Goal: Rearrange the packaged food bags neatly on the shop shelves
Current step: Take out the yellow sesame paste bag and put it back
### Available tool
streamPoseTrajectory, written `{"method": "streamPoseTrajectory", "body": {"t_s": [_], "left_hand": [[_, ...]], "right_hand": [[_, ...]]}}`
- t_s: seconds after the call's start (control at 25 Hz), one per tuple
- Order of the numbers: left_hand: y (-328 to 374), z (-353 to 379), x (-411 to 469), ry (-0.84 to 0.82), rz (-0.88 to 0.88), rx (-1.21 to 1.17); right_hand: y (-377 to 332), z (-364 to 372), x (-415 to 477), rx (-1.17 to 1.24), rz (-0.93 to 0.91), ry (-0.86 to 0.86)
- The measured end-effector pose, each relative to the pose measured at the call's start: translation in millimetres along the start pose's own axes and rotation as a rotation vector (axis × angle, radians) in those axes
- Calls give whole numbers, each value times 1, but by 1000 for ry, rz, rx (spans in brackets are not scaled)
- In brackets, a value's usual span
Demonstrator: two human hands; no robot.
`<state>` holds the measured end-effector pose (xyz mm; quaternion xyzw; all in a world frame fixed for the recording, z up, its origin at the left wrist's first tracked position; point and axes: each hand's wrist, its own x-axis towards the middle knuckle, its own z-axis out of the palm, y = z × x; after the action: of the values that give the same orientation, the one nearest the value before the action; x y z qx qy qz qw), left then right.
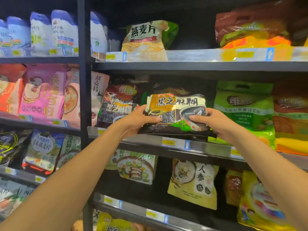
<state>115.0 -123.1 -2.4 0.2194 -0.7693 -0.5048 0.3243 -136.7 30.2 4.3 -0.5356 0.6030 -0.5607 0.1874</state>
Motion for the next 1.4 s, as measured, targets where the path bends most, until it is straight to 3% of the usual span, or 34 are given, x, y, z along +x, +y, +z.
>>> {"method": "streamPoseTrajectory", "body": {"t_s": [0.16, 0.32, 0.52, 0.6, 0.72, 0.84, 1.4], "left_hand": [[-15, -2, 38, 56, -23, 167], [-32, 4, 55, 105, 23, 384], [-17, 2, 45, 179, -42, 924], [-11, 6, 35, 242, 4, 1039], [-8, 12, 29, 50, 46, 855], [-6, 17, 34, -181, -15, 821], [-13, 30, 66, -194, -124, 799]], "right_hand": [[19, -2, 36, -99, 19, 2], [39, 6, 49, -375, 55, 53], [42, 5, 49, -671, -1, -2], [31, 0, 38, -721, 39, -74], [27, 1, 26, -763, 117, -184], [34, 9, 25, -765, 107, -141], [31, 24, 41, -841, 220, 32]]}}
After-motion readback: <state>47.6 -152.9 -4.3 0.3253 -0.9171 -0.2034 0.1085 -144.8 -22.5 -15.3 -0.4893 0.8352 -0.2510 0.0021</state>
